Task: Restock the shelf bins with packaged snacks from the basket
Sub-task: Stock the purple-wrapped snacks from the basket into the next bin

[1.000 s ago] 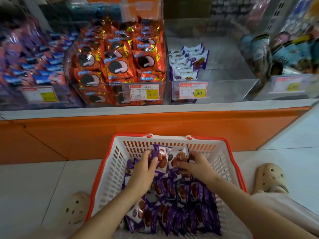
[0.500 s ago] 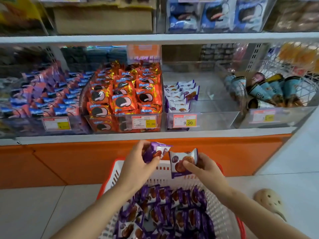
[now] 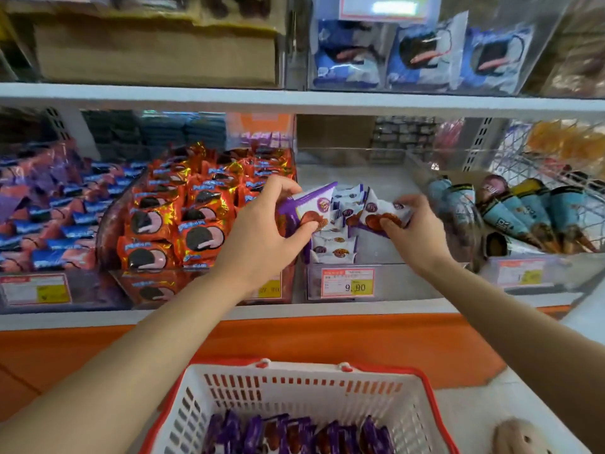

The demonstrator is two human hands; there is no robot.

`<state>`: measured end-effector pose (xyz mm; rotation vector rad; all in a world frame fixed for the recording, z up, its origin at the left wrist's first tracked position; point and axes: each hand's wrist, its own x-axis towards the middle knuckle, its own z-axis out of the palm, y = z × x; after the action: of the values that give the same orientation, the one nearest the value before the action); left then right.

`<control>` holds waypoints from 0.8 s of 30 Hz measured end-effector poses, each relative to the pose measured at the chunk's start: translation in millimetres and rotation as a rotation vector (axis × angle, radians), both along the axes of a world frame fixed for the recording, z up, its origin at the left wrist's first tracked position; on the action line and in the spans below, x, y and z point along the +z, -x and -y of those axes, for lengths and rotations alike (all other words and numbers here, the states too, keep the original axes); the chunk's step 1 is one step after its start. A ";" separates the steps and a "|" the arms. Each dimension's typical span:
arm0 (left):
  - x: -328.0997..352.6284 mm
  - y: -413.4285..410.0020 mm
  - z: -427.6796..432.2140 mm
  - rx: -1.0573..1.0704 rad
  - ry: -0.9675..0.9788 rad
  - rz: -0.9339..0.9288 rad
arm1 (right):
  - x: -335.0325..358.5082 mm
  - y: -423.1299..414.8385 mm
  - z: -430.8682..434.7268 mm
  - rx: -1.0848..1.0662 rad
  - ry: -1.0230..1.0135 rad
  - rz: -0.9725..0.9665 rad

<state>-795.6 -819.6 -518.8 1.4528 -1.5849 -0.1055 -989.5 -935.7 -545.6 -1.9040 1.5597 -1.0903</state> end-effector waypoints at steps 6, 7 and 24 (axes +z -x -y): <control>-11.6 -9.4 34.4 -0.054 0.010 0.092 | -14.2 -23.0 68.9 0.067 -0.153 -0.399; -14.7 -9.4 37.9 -0.050 0.013 0.077 | -15.3 -25.6 74.9 0.085 -0.173 -0.422; -32.0 -9.5 46.1 -0.091 0.036 -0.038 | -31.8 -49.0 111.4 0.007 0.079 -0.869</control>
<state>-786.1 -865.7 -550.8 1.3441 -1.6141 -0.1562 -940.4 -1047.0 -577.5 -2.6201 1.9236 -0.2900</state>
